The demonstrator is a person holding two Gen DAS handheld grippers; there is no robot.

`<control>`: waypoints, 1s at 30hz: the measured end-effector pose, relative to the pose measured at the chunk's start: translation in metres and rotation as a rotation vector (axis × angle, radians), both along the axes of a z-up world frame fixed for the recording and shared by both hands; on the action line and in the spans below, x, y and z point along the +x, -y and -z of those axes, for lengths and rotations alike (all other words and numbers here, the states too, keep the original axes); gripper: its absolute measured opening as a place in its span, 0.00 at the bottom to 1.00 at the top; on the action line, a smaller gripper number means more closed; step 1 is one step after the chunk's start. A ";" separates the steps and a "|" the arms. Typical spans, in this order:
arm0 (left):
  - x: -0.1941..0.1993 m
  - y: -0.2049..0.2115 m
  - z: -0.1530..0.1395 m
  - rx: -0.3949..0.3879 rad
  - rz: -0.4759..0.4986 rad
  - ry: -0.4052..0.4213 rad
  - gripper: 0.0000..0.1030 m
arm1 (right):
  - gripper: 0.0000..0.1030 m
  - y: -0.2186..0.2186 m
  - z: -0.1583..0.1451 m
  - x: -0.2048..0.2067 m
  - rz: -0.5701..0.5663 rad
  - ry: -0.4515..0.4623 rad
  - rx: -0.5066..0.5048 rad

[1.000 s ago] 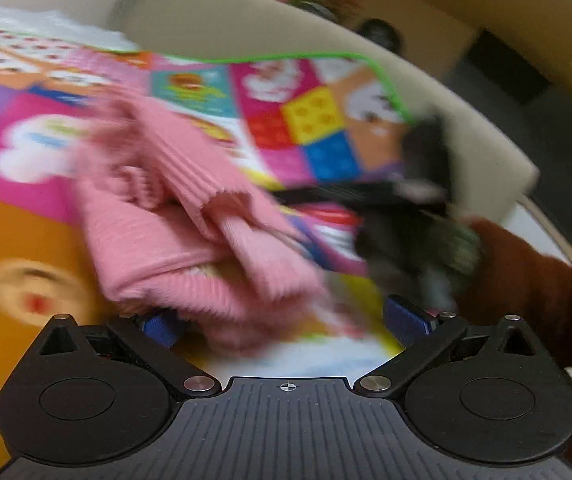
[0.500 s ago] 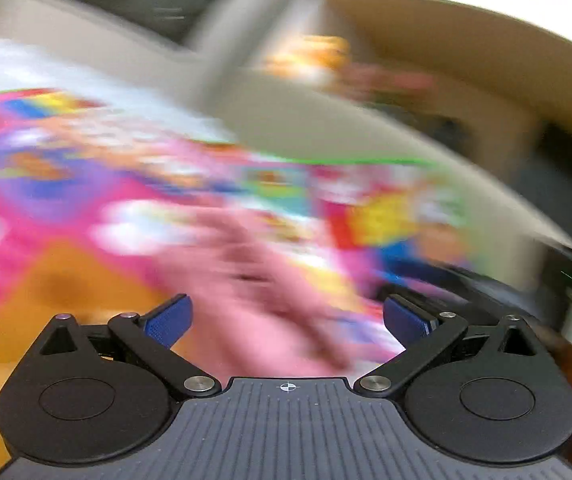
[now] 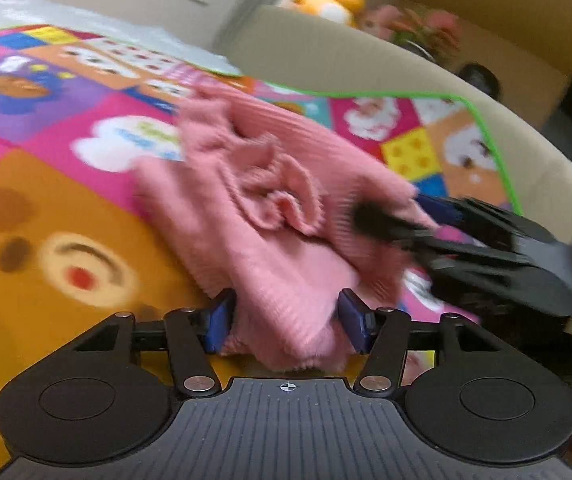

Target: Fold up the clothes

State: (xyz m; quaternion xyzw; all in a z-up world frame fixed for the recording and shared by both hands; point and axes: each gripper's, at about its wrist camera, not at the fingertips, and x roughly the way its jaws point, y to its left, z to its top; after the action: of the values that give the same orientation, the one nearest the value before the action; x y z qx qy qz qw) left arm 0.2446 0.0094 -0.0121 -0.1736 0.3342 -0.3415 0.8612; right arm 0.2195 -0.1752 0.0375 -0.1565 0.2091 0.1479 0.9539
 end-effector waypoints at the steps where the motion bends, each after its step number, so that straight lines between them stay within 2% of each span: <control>1: -0.003 0.001 -0.001 -0.007 0.011 0.000 0.61 | 0.46 -0.001 0.004 0.000 -0.005 -0.009 -0.005; 4: -0.011 -0.017 -0.008 -0.028 -0.024 0.024 0.65 | 0.45 -0.004 0.006 -0.013 -0.036 0.006 0.005; 5: -0.012 -0.026 -0.010 -0.017 -0.055 0.037 0.66 | 0.41 -0.006 0.006 -0.017 -0.043 0.013 -0.001; 6: -0.009 -0.031 -0.009 -0.007 -0.073 0.029 0.66 | 0.17 -0.009 0.005 -0.019 -0.048 0.007 -0.011; 7: -0.005 -0.035 -0.008 0.003 -0.088 0.018 0.65 | 0.06 -0.009 0.001 -0.016 -0.051 -0.006 0.012; 9: 0.002 -0.041 -0.003 0.012 -0.100 -0.007 0.58 | 0.06 -0.007 -0.017 -0.008 -0.050 -0.031 0.105; 11: 0.009 -0.035 0.002 0.007 -0.071 -0.027 0.46 | 0.06 -0.011 -0.039 -0.007 -0.092 -0.028 0.164; 13: 0.011 -0.031 0.007 0.010 -0.053 -0.032 0.46 | 0.06 -0.020 -0.054 -0.008 -0.171 -0.044 0.216; 15: 0.013 -0.028 0.010 0.009 -0.041 -0.032 0.46 | 0.06 -0.034 -0.051 -0.006 -0.227 -0.089 0.219; 18: 0.013 -0.030 0.011 0.001 -0.033 -0.044 0.46 | 0.06 -0.056 -0.021 -0.001 -0.255 -0.141 0.141; 19: 0.012 -0.032 0.011 0.006 -0.030 -0.049 0.43 | 0.07 -0.058 -0.012 0.003 -0.242 -0.149 0.132; 21: 0.005 -0.040 0.007 0.034 -0.028 -0.035 0.45 | 0.07 -0.054 -0.001 0.009 -0.211 -0.163 0.137; 23: 0.000 -0.058 0.000 0.024 -0.048 -0.022 0.59 | 0.07 -0.054 0.005 0.008 -0.201 -0.139 0.097; 26: -0.005 -0.089 -0.014 -0.011 -0.113 0.007 0.64 | 0.12 -0.066 0.018 -0.004 -0.236 -0.082 -0.042; 28: -0.001 -0.103 -0.028 -0.073 -0.154 0.027 0.66 | 0.15 -0.078 0.030 -0.014 -0.262 -0.063 -0.125; 30: 0.009 -0.099 -0.039 -0.094 -0.167 0.050 0.66 | 0.15 -0.089 0.044 -0.024 -0.270 -0.019 -0.214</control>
State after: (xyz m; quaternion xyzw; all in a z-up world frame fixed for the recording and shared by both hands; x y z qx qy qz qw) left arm 0.2540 0.1083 0.0269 -0.2326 0.2805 -0.2879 0.8856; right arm 0.1951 -0.0858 -0.0069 -0.2823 0.2099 0.2533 0.9012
